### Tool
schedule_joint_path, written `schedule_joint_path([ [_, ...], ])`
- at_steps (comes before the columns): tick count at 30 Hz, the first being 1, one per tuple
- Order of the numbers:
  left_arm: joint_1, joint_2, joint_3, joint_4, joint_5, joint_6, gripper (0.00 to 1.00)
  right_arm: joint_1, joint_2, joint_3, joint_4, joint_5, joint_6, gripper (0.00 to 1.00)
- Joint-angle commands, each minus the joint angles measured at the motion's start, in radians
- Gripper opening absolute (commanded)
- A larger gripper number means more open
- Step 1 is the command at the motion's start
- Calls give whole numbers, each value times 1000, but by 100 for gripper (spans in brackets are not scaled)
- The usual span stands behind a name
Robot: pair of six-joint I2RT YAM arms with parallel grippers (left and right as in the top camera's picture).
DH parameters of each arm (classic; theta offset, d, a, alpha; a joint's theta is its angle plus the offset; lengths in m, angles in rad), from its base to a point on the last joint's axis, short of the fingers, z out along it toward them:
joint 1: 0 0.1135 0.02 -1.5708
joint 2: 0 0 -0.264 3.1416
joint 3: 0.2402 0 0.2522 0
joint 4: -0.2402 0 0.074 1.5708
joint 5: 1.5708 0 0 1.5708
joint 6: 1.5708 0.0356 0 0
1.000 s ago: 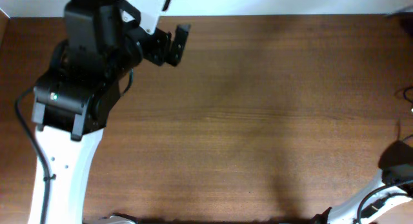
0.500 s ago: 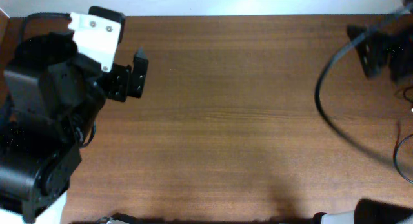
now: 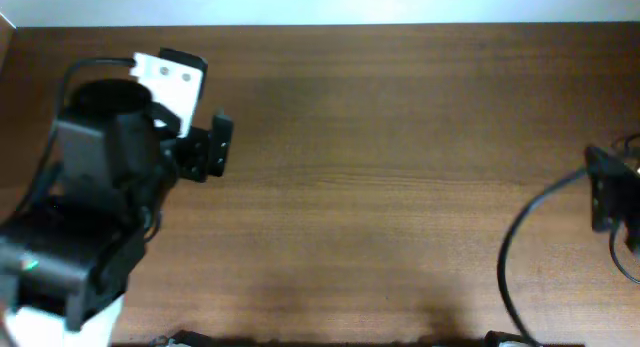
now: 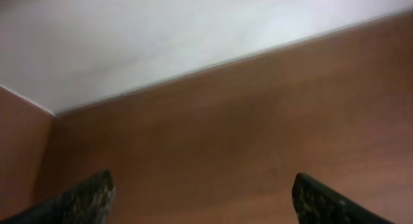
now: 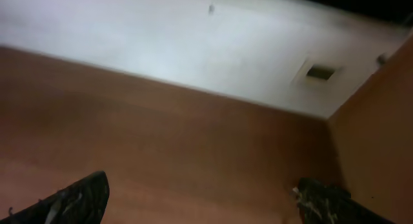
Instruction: Untangle cables
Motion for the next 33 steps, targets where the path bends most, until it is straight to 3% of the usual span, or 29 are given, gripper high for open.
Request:
schedule_joint_path([
  [1, 2, -87, -276, 163, 8, -65, 89, 5, 1, -169, 47, -39, -36, 92],
  [4, 2, -219, -507, 312, 7, -69, 93, 5, -55, -401, 142, -85, -40, 92],
  [6, 2, -261, -573, 322, 7, -69, 93, 5, -116, -532, 220, -102, -39, 92],
  [9, 2, -293, -638, 355, 7, -69, 92, 5, -306, -871, 428, -117, -34, 93],
  [15, 2, -297, -746, 411, 6, -155, 84, 5, -598, -1408, 678, -120, -32, 93],
  [16, 2, -304, -768, 414, 3, -171, 80, 5, -626, -1463, 706, -120, -32, 99],
  [21, 2, -438, -918, 425, -109, -304, 79, 5, -631, -1506, 718, -100, -32, 99],
  [25, 2, -557, -1001, 458, -108, -304, 99, 5, -585, -1506, 716, -90, -32, 99],
  [33, 2, -555, -1001, 471, -3, -304, 99, 5, -408, -1506, 714, -90, -32, 99],
])
